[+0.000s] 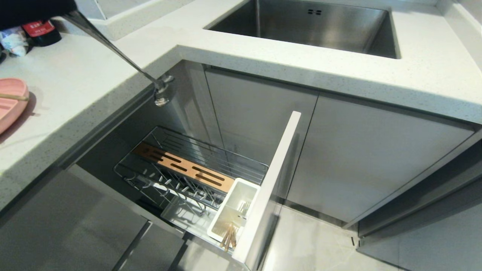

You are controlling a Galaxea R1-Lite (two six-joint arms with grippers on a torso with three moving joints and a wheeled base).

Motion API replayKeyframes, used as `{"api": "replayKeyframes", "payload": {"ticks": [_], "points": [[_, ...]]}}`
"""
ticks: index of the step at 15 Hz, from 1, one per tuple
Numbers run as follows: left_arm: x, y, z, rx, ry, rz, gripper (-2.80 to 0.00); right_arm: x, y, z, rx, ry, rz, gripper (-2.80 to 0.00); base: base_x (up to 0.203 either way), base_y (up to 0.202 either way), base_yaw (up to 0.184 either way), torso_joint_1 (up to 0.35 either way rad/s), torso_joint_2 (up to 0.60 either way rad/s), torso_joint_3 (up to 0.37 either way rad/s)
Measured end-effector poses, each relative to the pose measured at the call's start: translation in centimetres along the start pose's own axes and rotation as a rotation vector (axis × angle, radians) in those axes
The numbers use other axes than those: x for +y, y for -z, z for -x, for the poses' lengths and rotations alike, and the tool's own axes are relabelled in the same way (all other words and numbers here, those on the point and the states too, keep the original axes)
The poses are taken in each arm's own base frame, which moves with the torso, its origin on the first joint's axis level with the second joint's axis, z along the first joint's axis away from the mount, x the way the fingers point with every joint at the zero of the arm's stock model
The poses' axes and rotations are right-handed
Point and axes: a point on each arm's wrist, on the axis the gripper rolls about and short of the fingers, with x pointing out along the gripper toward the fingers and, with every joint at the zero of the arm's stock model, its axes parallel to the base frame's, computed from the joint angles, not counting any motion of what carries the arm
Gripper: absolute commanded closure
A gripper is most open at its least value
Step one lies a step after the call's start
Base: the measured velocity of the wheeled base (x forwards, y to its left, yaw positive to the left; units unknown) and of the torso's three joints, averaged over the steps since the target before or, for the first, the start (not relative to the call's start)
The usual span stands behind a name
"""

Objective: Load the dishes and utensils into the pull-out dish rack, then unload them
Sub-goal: Take the spoon out of the cupboard

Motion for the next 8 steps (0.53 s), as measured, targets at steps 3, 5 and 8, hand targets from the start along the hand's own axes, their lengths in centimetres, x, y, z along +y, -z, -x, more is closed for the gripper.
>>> {"api": "replayKeyframes", "payload": {"ticks": [3,5,8], "points": [[0.8,-0.6,3.3,-0.111,-0.09,-0.016,0.0,0.0,0.0,0.0,0.0,0.0,0.0,0.0,0.0,0.0,0.0,0.0,0.0,0.0],[1.1,-0.6,5.4,-0.141,-0.157,-0.035,0.0,0.0,0.0,0.0,0.0,0.0,0.0,0.0,0.0,0.0,0.0,0.0,0.0,0.0],[1.3,-0.9,7.9,-0.177,-0.285,-0.085,0.0,0.0,0.0,0.0,0.0,0.0,0.0,0.0,0.0,0.0,0.0,0.0,0.0,0.0]]}}
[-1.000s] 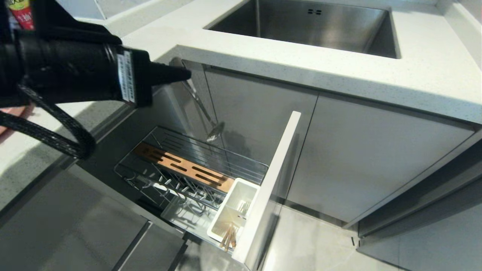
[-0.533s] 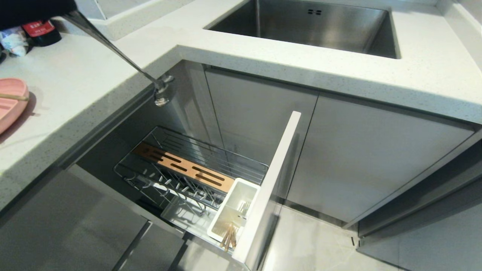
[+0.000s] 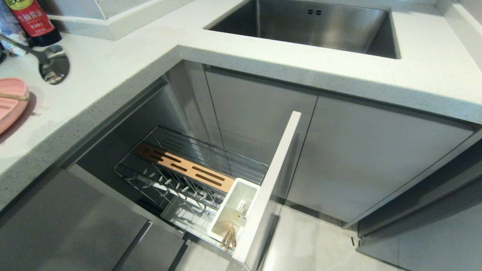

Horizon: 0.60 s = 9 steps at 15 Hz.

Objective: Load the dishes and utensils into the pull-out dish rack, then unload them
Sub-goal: Take the spoon out of the cupboard

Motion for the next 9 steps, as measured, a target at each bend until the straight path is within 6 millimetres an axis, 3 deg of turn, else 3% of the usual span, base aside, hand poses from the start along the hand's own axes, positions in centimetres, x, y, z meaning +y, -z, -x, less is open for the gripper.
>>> {"api": "replayKeyframes", "payload": {"ticks": [4,9], "points": [[0.2,-0.3,2.7,-0.024,-0.167,-0.143,0.0,0.0,0.0,0.0,0.0,0.0,0.0,0.0,0.0,0.0,0.0,0.0,0.0,0.0],[-0.1,2.7,3.3,-0.049,-0.298,-0.345,0.0,0.0,0.0,0.0,0.0,0.0,0.0,0.0,0.0,0.0,0.0,0.0,0.0,0.0]]}}
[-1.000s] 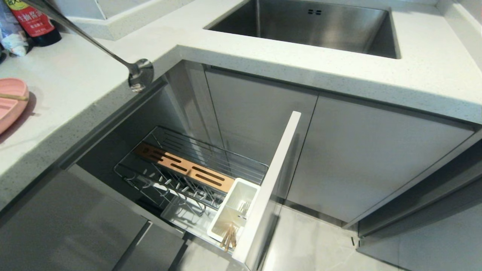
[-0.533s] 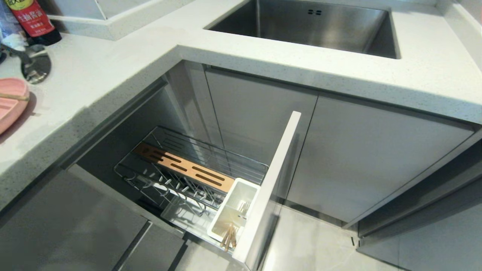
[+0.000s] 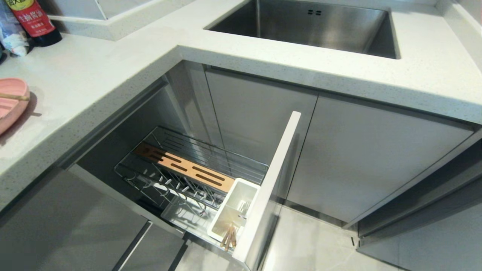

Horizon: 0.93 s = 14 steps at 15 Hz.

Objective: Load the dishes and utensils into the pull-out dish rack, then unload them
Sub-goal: Take the spoon out of the cupboard

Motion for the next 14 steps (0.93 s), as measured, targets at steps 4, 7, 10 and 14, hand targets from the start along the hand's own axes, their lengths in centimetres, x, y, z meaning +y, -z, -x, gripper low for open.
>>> {"api": "replayKeyframes", "payload": {"ticks": [4,7,10,14], "points": [[-0.3,1.1,0.0,-0.081,-0.107,-0.078,0.0,0.0,0.0,0.0,0.0,0.0,0.0,0.0,0.0,0.0,0.0,0.0,0.0,0.0],[-0.1,1.2,-0.8,-0.151,-0.152,-0.094,0.0,0.0,0.0,0.0,0.0,0.0,0.0,0.0,0.0,0.0,0.0,0.0,0.0,0.0],[0.1,1.8,-2.6,-0.162,-0.196,-0.09,0.0,0.0,0.0,0.0,0.0,0.0,0.0,0.0,0.0,0.0,0.0,0.0,0.0,0.0],[0.5,3.2,-5.8,-0.162,-0.274,-0.093,0.0,0.0,0.0,0.0,0.0,0.0,0.0,0.0,0.0,0.0,0.0,0.0,0.0,0.0]]}}
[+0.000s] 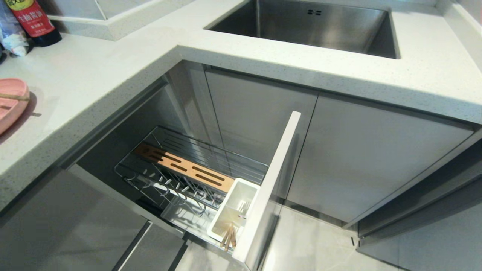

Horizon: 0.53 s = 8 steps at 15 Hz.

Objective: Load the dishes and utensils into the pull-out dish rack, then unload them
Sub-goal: Take the spoon out of the cupboard

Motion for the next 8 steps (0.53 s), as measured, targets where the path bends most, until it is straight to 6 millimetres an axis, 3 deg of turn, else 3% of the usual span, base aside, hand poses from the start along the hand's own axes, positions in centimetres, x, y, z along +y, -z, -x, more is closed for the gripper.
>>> {"api": "replayKeyframes", "payload": {"ticks": [8], "points": [[-0.7,3.9,-3.2,0.02,-0.043,0.027,0.0,0.0,0.0,0.0,0.0,0.0,0.0,0.0,0.0,0.0,0.0,0.0,0.0,0.0]]}}
